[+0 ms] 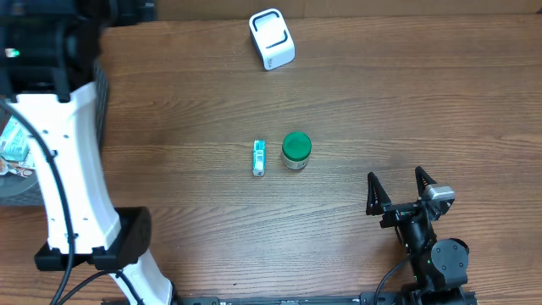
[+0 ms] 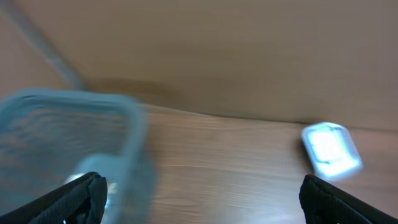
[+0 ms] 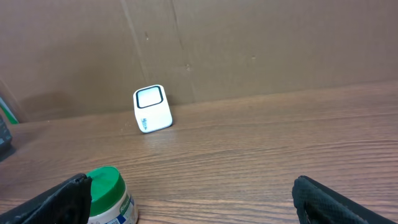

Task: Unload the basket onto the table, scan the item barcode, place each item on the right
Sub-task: 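Reach the left gripper into the basket toward the yellow oil bottle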

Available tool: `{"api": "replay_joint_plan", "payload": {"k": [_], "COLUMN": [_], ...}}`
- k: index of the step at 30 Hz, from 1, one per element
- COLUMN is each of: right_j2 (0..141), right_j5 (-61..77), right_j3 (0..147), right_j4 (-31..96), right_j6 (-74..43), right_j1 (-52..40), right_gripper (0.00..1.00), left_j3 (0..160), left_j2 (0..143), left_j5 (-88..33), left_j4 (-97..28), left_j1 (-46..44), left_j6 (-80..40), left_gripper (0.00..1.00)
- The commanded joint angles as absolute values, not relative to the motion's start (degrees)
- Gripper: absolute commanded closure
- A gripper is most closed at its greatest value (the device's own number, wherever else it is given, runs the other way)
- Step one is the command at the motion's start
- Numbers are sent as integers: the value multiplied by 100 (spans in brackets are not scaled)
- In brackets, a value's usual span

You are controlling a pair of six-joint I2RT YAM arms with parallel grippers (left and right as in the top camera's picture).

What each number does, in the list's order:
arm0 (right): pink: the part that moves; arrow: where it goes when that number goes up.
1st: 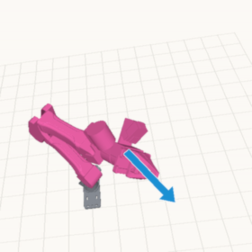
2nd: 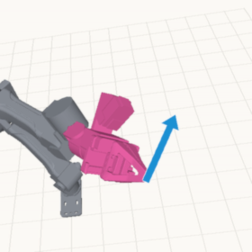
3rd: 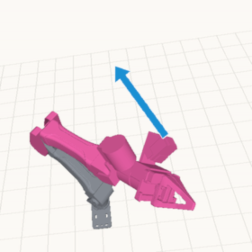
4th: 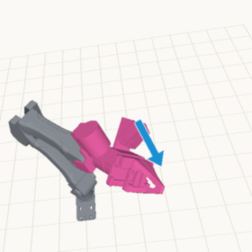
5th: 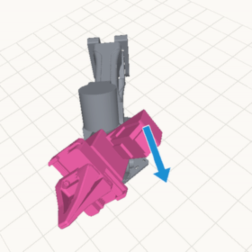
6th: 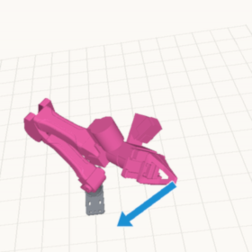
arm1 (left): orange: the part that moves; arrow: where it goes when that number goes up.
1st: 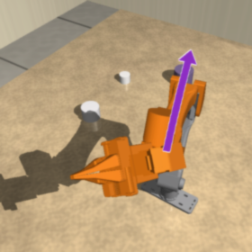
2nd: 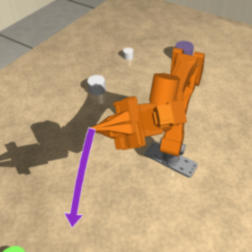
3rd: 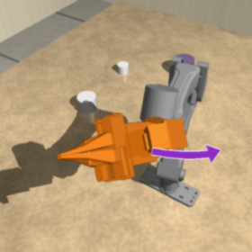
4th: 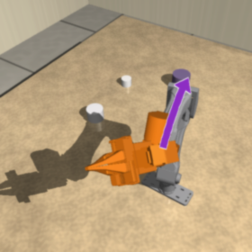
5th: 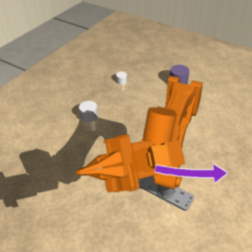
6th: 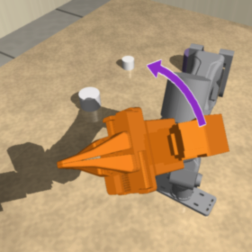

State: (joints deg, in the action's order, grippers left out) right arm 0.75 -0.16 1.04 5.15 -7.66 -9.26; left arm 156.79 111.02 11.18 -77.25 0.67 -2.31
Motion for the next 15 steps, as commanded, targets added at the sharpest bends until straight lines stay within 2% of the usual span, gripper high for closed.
{"api": "replay_joint_plan", "payload": {"k": [1,5,15], "right_j2": [67,67,67], "right_j5": [14,14,14], "right_j3": [45,45,45], "right_j4": [484,484,484], "right_j6": [-766,-766,-766], "right_j1": [-915,-915,-915], "right_gripper": [0,0,0], "left_j3": [15734,15712,15491], "left_j2": [11091,11181,11826], "left_j5": [1682,1490,-91], "left_j4": [-7679,-7693,-8047], "left_j1": [628,1302,2685], "left_j6": [132,132,137], "left_gripper": [1,0,0]}}
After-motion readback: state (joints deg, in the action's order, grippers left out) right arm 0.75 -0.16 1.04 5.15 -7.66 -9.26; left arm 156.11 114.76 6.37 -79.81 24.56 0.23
